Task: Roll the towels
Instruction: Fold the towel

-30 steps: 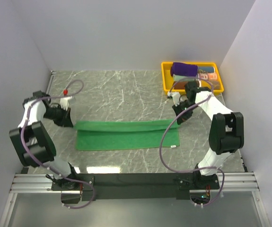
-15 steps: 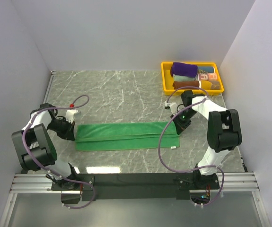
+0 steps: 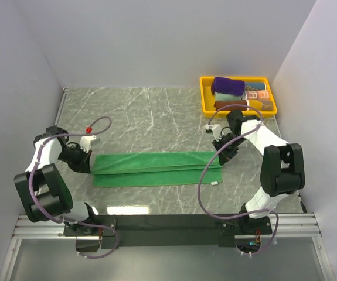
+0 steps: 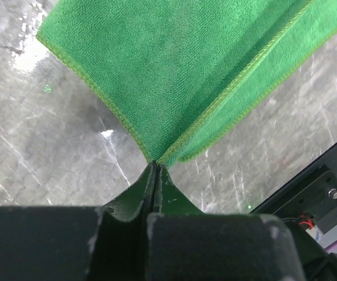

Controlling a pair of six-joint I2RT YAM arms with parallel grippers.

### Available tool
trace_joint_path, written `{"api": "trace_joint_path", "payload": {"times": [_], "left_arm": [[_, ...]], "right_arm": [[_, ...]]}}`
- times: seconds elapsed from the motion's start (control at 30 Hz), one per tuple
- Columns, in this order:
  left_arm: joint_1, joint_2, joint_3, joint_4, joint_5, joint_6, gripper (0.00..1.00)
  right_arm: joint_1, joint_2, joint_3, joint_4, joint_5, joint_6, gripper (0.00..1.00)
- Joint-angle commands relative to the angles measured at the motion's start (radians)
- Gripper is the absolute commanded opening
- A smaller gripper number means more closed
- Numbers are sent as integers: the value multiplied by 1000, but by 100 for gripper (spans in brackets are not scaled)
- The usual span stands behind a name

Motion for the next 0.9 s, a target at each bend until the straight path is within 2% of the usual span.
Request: {"api": "trace_joint_path", "payload": {"times": [0.0,0.43,0.6,0.87], "left_arm": [[6,-23,-29,-35,-28,67,1],[6,109,-43,58,-60,6,1],[6,123,-10,42,-43,6,1],[18,68,56,-92,-17,70,1]], "right_arm": [[13,-35,-41,-4,-1,-9,0],[71,86,-76,53,19,11,0],[70,91,-50,32,19,7,0],[70,14,-12,-46,21,-32,0]]}}
